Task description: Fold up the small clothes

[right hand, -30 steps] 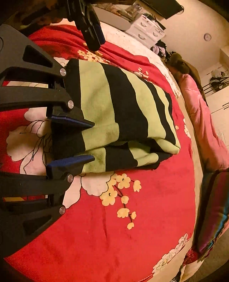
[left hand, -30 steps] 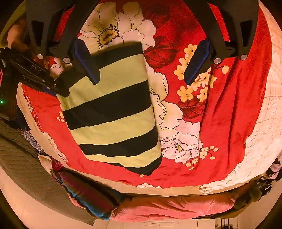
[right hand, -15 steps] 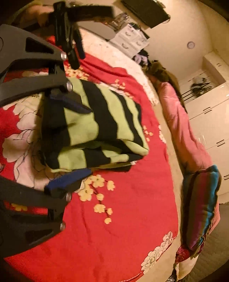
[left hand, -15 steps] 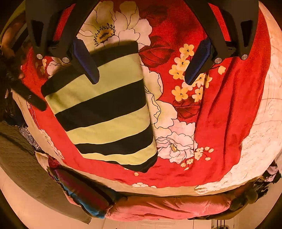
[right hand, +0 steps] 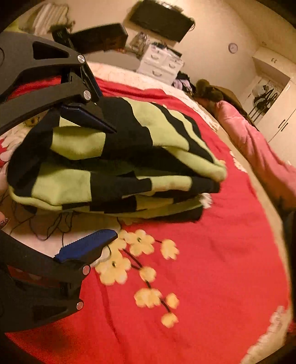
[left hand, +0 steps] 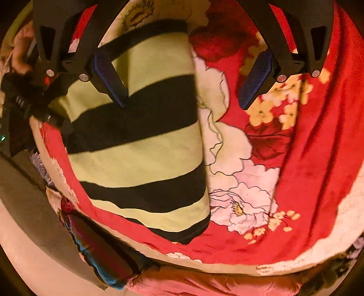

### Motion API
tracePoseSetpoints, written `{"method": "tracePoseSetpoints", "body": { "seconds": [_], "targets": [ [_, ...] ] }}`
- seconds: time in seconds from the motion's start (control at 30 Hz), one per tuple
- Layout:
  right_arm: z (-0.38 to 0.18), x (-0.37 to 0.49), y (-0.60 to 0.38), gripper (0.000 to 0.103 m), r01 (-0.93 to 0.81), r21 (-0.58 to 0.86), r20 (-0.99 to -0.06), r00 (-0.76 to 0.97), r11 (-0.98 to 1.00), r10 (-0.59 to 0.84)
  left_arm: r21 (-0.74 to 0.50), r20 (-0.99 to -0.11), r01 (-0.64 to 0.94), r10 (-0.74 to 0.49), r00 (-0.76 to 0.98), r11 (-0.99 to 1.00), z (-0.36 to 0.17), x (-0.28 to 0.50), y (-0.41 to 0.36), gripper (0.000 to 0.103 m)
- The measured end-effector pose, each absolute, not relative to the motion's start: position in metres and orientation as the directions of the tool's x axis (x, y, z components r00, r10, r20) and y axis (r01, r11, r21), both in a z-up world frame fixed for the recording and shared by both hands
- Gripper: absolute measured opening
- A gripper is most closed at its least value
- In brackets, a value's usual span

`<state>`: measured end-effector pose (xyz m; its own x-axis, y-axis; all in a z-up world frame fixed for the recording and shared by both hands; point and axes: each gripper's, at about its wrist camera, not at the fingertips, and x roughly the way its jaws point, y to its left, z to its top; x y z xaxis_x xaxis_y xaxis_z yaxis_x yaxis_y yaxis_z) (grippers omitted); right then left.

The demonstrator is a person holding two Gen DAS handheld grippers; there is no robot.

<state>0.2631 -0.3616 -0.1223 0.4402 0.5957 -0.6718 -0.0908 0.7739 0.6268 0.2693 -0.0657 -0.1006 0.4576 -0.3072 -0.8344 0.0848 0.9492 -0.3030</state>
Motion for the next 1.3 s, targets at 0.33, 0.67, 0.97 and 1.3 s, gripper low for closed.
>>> {"method": "tracePoseSetpoints", "body": {
  "seconds": [0.33, 0.67, 0.97, 1.3],
  "targets": [
    [-0.117, 0.259, -0.352, 0.044, -0.187, 0.657, -0.614, 0.428, 0.730, 0.663, -0.449, -0.783, 0.104, -0.447, 0.432, 0.887, -0.111, 0.277, -0.075, 0.050],
    [-0.095, 0.235, -0.310, 0.044, -0.275, 0.649, -0.590, 0.406, 0.709, 0.698, -0.375, -0.790, 0.093, -0.371, 0.488, 0.922, -0.071, 0.258, -0.047, 0.038],
    [-0.111, 0.233, -0.307, 0.053, -0.178, 0.605, -0.671, 0.410, 0.776, 0.618, -0.348, -0.813, 0.058, -0.333, 0.477, 0.936, -0.087, 0.250, -0.032, 0.042],
    [-0.107, 0.230, -0.301, 0.063, -0.182, 0.501, -0.717, 0.460, 0.846, 0.524, -0.333, -0.822, 0.056, -0.318, 0.472, 0.941, -0.092, 0.247, -0.031, 0.053]
  ]
}}
